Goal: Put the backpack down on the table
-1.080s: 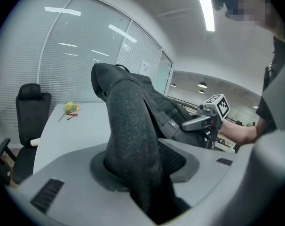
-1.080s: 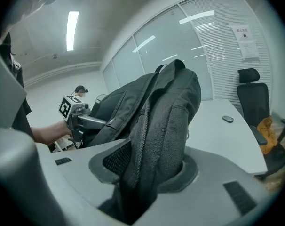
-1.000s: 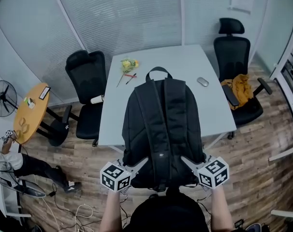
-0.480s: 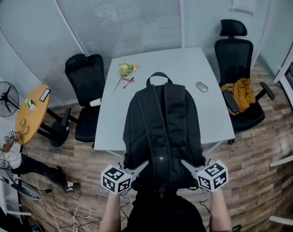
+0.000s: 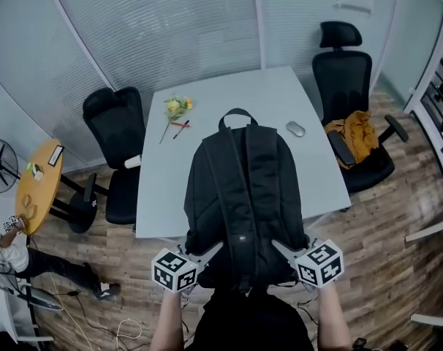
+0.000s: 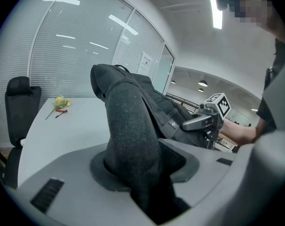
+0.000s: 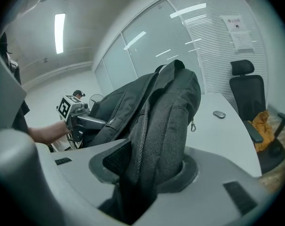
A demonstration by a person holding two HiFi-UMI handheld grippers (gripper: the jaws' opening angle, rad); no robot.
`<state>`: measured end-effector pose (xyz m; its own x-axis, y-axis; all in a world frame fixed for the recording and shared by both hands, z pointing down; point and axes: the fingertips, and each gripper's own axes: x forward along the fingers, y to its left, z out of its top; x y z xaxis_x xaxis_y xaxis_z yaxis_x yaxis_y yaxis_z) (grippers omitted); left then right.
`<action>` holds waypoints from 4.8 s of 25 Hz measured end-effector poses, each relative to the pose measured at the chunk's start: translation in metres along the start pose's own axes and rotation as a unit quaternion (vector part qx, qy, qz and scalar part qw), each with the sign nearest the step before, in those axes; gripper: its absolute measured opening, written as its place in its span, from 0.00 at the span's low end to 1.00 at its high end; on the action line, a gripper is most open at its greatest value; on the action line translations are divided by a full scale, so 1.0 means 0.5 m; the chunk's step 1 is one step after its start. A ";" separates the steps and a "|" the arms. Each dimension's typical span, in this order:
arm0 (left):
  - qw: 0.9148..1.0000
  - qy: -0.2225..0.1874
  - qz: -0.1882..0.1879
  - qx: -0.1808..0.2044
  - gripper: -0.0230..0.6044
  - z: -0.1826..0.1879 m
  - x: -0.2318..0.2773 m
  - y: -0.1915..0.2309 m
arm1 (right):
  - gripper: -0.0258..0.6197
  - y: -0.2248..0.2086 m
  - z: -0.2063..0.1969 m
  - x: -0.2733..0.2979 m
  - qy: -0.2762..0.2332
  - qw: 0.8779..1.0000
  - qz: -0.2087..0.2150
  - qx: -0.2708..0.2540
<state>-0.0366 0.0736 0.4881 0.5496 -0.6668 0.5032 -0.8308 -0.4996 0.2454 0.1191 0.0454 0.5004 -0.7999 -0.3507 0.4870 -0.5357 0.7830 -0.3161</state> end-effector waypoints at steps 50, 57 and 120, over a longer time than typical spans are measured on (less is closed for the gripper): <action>0.991 0.006 -0.135 0.014 0.30 0.255 0.245 0.457 | 0.31 -0.226 0.283 0.324 0.011 0.988 -0.144 0.056; 0.991 0.034 -0.128 -0.009 0.30 0.224 0.303 0.490 | 0.31 -0.282 0.252 0.369 0.032 0.988 -0.130 0.080; 0.976 0.162 -0.072 -0.124 0.44 0.144 0.591 0.659 | 0.51 -0.589 0.178 0.519 0.085 0.968 -0.105 0.211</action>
<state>-0.1418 -0.3281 0.6578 0.6384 -0.3697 0.6751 -0.7653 -0.3985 0.5054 0.0451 -0.3223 0.6475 -0.6249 -0.3614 0.6920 -0.7729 0.4116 -0.4830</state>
